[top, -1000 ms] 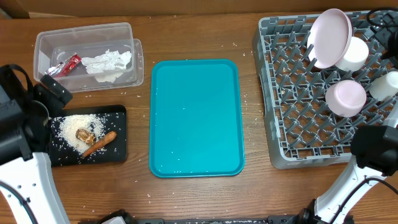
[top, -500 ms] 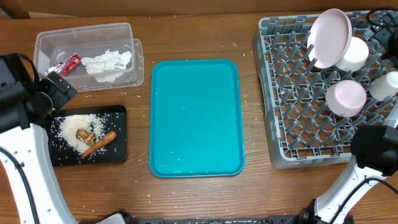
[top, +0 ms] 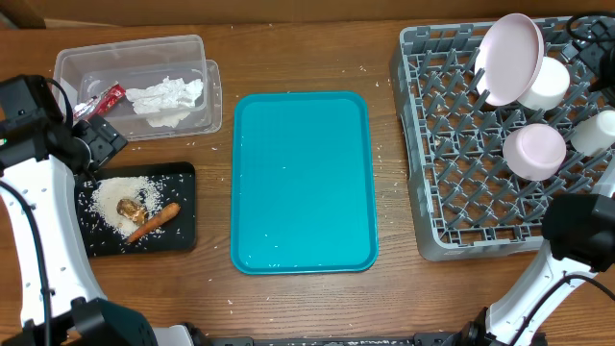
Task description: Sort waste into correct bins and load items into the dishwasher
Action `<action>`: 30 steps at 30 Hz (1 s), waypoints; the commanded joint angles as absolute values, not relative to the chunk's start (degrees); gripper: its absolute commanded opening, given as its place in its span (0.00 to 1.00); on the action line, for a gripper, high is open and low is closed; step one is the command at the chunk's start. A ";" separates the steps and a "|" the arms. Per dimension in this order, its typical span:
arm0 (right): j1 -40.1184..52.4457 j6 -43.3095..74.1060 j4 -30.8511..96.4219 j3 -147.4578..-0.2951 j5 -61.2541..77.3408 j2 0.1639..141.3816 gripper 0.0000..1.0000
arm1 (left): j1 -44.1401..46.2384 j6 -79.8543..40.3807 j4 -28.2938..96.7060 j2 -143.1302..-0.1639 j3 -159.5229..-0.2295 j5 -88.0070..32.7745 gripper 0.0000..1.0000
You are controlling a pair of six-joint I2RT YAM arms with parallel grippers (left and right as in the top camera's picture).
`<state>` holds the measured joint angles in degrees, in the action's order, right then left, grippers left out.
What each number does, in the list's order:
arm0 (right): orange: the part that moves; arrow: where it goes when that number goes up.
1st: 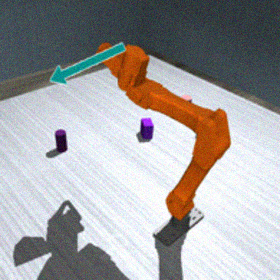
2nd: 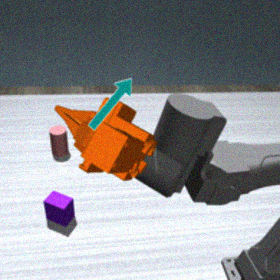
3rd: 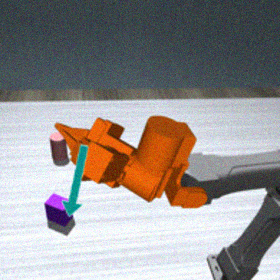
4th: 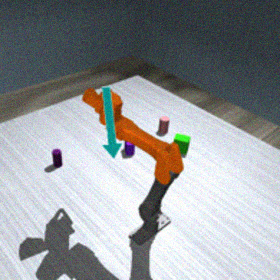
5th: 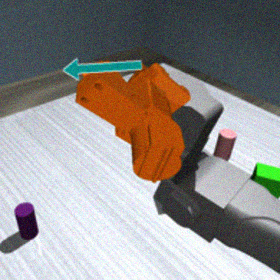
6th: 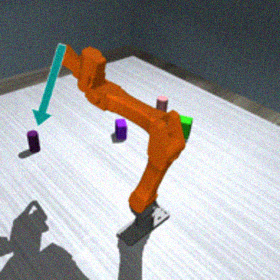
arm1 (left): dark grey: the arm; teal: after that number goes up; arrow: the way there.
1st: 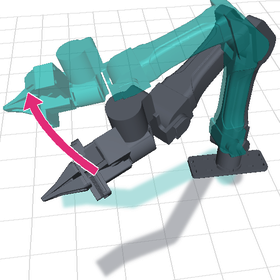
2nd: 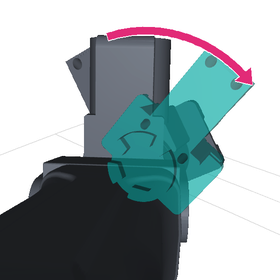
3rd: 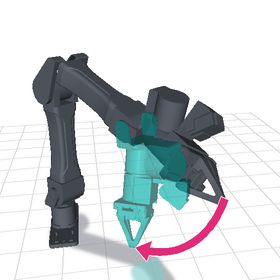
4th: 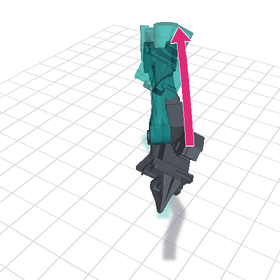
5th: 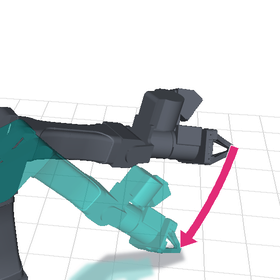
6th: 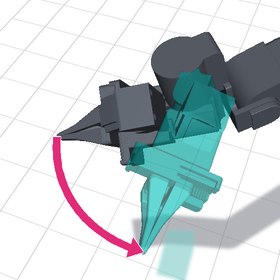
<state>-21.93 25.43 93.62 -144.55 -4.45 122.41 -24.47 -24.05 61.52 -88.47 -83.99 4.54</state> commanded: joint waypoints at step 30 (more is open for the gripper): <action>-22.04 25.34 93.36 -145.88 -4.38 120.64 1.00 | -24.40 -24.88 61.45 -90.80 -84.27 3.99 1.00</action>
<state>-21.93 25.45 93.62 -144.55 -4.45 122.41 -24.47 -24.05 61.52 -90.30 -84.01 4.51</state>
